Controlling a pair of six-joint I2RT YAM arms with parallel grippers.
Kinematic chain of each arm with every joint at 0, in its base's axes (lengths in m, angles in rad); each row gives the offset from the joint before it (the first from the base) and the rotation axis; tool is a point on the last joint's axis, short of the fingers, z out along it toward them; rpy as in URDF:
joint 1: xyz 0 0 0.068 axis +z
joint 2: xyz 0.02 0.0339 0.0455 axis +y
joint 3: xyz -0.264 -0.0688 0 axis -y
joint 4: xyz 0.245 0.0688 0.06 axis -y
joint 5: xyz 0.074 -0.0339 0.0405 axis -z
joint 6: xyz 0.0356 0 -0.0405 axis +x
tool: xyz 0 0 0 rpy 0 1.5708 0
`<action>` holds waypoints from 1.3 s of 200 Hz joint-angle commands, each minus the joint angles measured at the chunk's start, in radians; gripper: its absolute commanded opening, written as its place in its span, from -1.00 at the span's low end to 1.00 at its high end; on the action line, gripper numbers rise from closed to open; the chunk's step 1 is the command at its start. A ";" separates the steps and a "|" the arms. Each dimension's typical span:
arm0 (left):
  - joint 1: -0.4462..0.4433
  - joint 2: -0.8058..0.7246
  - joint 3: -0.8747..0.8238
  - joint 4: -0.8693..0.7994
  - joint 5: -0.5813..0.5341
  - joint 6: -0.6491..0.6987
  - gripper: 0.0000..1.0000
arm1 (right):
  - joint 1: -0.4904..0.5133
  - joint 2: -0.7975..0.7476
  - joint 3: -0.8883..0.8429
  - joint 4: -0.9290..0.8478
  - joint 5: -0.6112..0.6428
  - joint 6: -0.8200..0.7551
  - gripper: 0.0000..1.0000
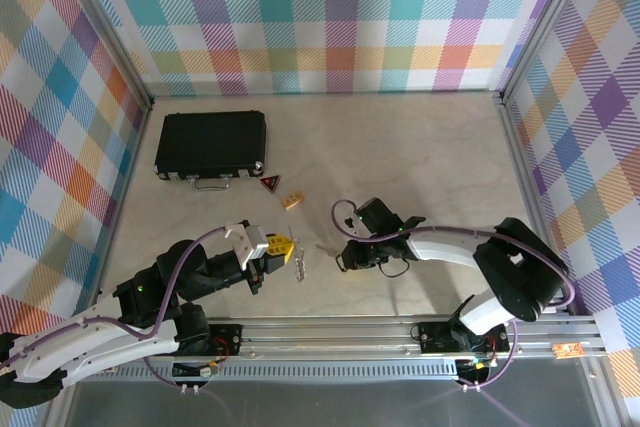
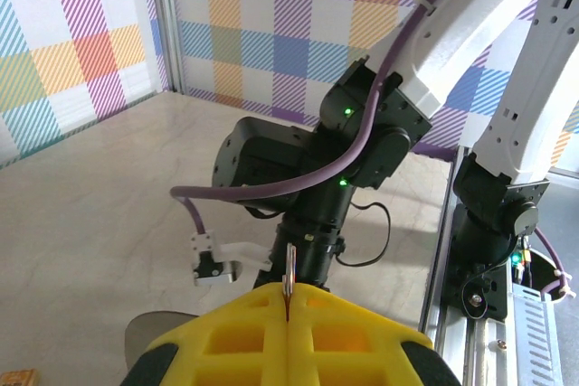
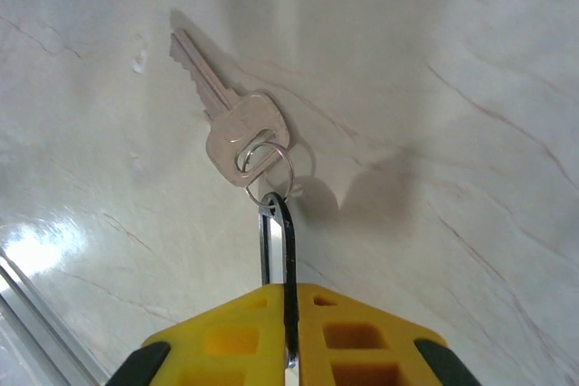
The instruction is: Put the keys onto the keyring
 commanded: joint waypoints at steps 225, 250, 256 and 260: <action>-0.008 0.008 -0.003 0.045 0.009 -0.005 -1.00 | -0.170 0.201 0.188 -0.119 -0.258 -0.129 -0.49; -0.009 0.014 -0.003 0.044 0.007 -0.004 -1.00 | -0.171 0.230 0.187 -0.100 -0.300 -0.122 -0.52; -0.009 0.017 -0.002 0.043 0.006 -0.003 -1.00 | -0.172 0.235 0.185 -0.097 -0.310 -0.119 -0.52; -0.009 0.018 -0.001 0.044 0.006 -0.002 -1.00 | -0.172 0.236 0.185 -0.096 -0.317 -0.118 -0.52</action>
